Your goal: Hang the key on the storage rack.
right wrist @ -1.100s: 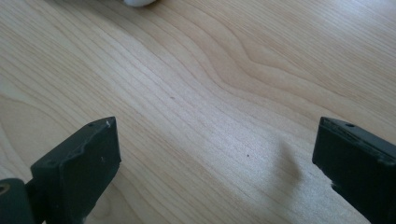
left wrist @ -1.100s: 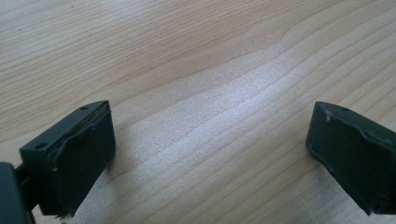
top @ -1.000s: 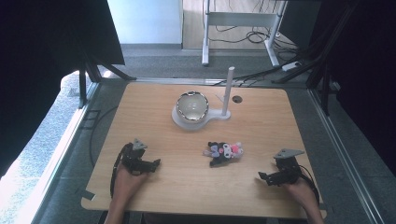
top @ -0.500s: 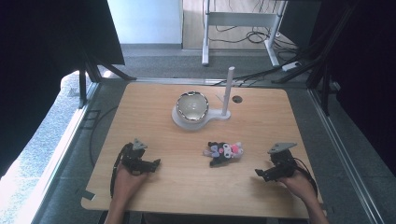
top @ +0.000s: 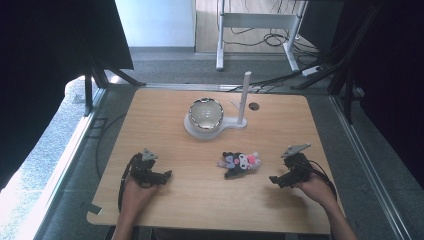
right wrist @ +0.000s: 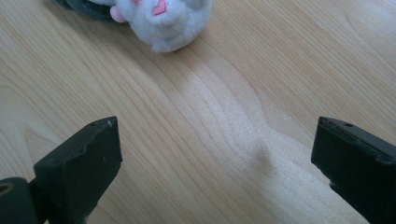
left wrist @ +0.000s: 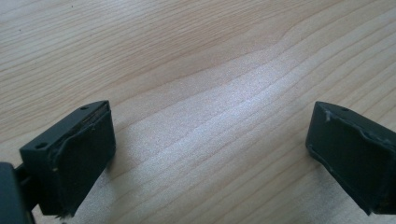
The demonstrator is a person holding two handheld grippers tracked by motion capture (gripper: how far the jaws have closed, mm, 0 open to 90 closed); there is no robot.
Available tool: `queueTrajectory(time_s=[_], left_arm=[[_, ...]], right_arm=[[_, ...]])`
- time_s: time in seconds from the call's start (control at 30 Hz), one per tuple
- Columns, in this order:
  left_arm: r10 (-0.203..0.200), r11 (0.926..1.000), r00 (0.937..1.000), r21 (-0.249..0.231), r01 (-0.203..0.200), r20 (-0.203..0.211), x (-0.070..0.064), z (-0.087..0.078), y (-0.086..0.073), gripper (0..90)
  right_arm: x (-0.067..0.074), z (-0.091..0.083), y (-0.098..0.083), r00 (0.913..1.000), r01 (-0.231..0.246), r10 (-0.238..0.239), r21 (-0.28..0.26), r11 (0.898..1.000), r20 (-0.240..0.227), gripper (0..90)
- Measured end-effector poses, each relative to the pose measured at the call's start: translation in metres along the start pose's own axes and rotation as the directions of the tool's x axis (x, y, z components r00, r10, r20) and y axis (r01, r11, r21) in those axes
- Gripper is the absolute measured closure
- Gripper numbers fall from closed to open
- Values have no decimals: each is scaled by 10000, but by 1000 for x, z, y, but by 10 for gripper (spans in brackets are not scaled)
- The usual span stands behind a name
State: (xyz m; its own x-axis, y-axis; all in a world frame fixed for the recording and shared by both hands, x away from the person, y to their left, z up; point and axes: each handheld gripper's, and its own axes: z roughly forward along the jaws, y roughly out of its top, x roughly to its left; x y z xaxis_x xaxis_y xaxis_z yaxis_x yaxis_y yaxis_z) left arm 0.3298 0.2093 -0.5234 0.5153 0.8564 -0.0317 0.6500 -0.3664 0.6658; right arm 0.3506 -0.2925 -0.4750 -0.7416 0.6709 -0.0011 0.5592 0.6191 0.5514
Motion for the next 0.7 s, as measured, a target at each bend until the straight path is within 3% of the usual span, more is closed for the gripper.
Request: queueTrajectory(time_s=[0.43,0.7], left_arm=[[4,10000,10000,3,-4,2,0,0,0,14],[-1,10000,10000,2,1,4,0,0,0,14]], right_arm=[[-1,1,23,9974,676,-659,603,9959,-295,14],[1,2,43,9902,1318,-1268,897,9872,-589,14]])
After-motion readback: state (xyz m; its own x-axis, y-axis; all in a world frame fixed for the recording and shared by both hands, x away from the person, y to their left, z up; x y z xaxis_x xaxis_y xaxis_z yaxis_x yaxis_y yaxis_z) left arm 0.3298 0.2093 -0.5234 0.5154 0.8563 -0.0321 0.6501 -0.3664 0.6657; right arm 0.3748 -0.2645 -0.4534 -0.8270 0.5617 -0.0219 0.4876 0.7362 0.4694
